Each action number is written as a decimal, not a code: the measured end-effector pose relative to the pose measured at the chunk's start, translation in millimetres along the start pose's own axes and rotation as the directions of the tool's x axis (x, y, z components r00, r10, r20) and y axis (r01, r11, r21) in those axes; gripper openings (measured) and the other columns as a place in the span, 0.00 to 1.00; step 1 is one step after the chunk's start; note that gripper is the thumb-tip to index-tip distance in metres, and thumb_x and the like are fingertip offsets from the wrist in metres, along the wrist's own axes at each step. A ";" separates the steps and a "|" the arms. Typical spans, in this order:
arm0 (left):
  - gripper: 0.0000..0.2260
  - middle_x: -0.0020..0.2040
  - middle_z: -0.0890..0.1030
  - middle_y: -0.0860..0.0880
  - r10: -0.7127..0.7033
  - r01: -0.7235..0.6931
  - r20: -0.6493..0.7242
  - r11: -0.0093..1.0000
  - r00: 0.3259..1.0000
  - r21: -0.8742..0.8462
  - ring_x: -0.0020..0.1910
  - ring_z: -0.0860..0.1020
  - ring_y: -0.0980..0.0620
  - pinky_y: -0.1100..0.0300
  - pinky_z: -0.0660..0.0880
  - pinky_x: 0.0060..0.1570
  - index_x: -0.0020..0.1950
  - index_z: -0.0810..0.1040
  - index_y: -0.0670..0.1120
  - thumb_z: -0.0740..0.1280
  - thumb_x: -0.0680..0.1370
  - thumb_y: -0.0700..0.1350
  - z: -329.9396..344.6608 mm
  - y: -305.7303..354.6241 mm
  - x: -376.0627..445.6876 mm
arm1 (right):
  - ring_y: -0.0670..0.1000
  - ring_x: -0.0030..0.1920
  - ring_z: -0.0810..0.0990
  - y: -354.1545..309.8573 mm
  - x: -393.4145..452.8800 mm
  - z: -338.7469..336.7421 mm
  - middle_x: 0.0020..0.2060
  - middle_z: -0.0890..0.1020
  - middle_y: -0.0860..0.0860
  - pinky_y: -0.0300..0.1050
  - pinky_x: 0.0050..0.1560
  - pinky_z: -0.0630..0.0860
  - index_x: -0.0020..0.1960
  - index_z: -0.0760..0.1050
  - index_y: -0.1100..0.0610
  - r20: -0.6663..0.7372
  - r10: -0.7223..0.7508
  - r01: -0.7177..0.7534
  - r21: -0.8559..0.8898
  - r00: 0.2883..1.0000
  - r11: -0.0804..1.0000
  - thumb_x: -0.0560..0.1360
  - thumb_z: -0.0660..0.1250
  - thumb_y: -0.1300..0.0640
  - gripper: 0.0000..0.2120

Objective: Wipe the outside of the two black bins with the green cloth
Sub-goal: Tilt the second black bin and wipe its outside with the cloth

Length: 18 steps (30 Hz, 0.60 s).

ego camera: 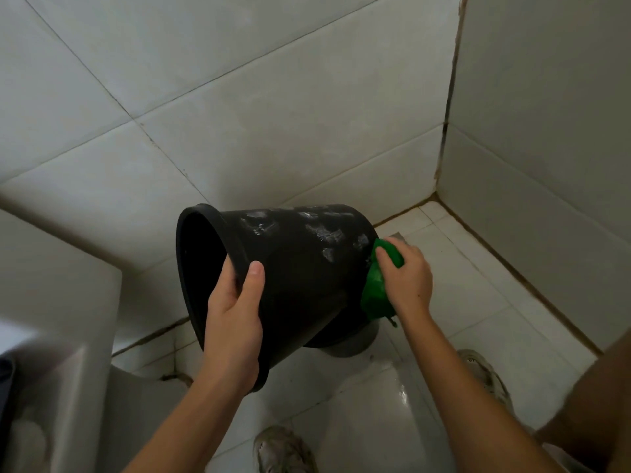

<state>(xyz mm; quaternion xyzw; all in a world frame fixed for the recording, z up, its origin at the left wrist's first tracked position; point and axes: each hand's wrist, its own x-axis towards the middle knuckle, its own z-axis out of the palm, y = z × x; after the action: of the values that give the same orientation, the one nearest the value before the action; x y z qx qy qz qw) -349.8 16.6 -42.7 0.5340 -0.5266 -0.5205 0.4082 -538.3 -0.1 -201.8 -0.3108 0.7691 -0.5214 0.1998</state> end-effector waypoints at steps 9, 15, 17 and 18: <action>0.16 0.60 0.81 0.57 0.019 -0.019 0.006 1.000 1.000 0.006 0.61 0.79 0.55 0.46 0.74 0.64 0.69 0.73 0.56 0.58 0.83 0.46 1.6 2.2 -1.1 | 0.47 0.47 0.74 -5.5 -34.5 13.1 0.50 0.77 0.49 0.31 0.42 0.64 0.60 0.79 0.54 0.039 -0.173 0.172 0.020 0.984 0.985 0.77 0.68 0.54 0.12; 0.14 0.60 0.81 0.57 -0.001 0.001 0.002 0.999 1.000 -0.036 0.61 0.79 0.54 0.45 0.73 0.65 0.67 0.75 0.57 0.58 0.82 0.46 -0.4 4.4 -1.6 | 0.45 0.49 0.72 -7.9 -12.1 3.8 0.53 0.77 0.49 0.35 0.43 0.64 0.62 0.77 0.52 -0.045 0.001 -0.001 0.003 0.999 1.000 0.78 0.66 0.52 0.14; 0.14 0.59 0.82 0.57 -0.003 0.003 -0.009 0.999 1.000 -0.042 0.60 0.80 0.53 0.45 0.74 0.64 0.66 0.75 0.57 0.58 0.82 0.46 -1.7 5.7 -0.3 | 0.45 0.47 0.72 -12.0 -32.6 5.5 0.50 0.76 0.47 0.30 0.42 0.63 0.60 0.79 0.53 -0.006 -0.130 0.130 0.017 0.991 0.991 0.77 0.67 0.53 0.13; 0.14 0.59 0.82 0.57 0.000 0.000 -0.008 0.999 1.000 -0.037 0.60 0.80 0.53 0.45 0.74 0.64 0.66 0.75 0.57 0.58 0.82 0.46 -1.9 5.9 0.0 | 0.45 0.46 0.73 -12.6 -43.3 6.2 0.48 0.76 0.47 0.29 0.42 0.64 0.59 0.79 0.54 0.015 -0.199 0.199 0.036 0.980 0.979 0.76 0.67 0.52 0.13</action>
<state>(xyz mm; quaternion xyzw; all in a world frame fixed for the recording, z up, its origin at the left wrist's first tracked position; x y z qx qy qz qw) -348.8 15.7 -36.7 0.5287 -0.5151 -0.5279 0.4201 -499.5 22.1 -193.1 -0.3875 0.7233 -0.5490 0.1589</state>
